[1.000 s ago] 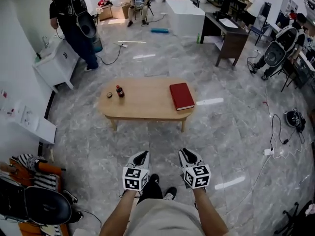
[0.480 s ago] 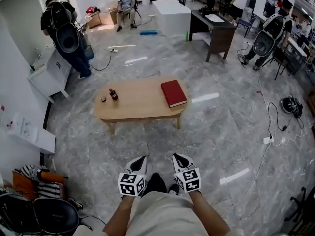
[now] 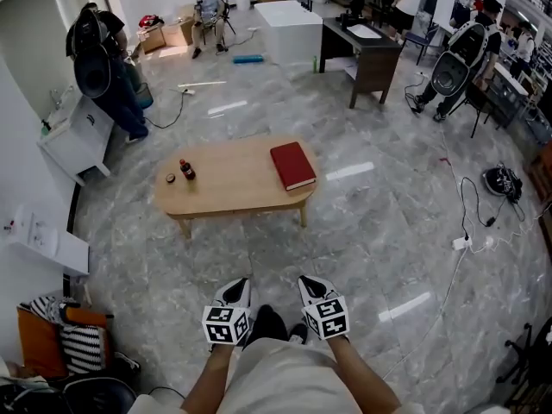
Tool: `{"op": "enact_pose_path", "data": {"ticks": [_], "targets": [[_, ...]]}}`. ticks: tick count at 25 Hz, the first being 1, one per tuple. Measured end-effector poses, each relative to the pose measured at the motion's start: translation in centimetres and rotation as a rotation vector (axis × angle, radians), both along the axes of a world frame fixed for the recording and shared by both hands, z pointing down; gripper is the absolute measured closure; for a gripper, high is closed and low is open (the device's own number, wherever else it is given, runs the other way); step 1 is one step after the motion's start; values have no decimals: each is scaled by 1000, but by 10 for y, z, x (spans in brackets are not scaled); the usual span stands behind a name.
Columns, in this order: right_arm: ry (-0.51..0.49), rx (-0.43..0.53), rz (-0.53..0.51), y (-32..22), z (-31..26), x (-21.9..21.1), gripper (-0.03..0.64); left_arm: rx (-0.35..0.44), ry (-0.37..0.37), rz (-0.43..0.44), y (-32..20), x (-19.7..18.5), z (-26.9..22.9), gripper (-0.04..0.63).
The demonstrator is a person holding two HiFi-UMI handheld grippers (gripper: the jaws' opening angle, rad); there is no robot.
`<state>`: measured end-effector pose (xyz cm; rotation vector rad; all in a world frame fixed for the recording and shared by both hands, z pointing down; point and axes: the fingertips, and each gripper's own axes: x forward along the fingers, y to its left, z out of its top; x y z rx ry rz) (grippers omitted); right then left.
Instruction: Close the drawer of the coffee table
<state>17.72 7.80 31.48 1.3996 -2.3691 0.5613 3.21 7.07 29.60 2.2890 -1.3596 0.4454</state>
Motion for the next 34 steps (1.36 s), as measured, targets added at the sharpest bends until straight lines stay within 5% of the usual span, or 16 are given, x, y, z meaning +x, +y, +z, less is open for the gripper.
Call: {"op": "enact_pose_path", "data": {"ticks": [15, 25, 34], "targets": [[13, 20, 30, -9, 5, 9, 603, -25, -26, 12, 8, 4, 12, 586], [-118, 8, 87, -4, 5, 16, 603, -14, -33, -10, 9, -7, 7, 586], [-113, 46, 139, -4, 0, 29, 603, -21, -46, -23, 16, -16, 6, 586]]}}
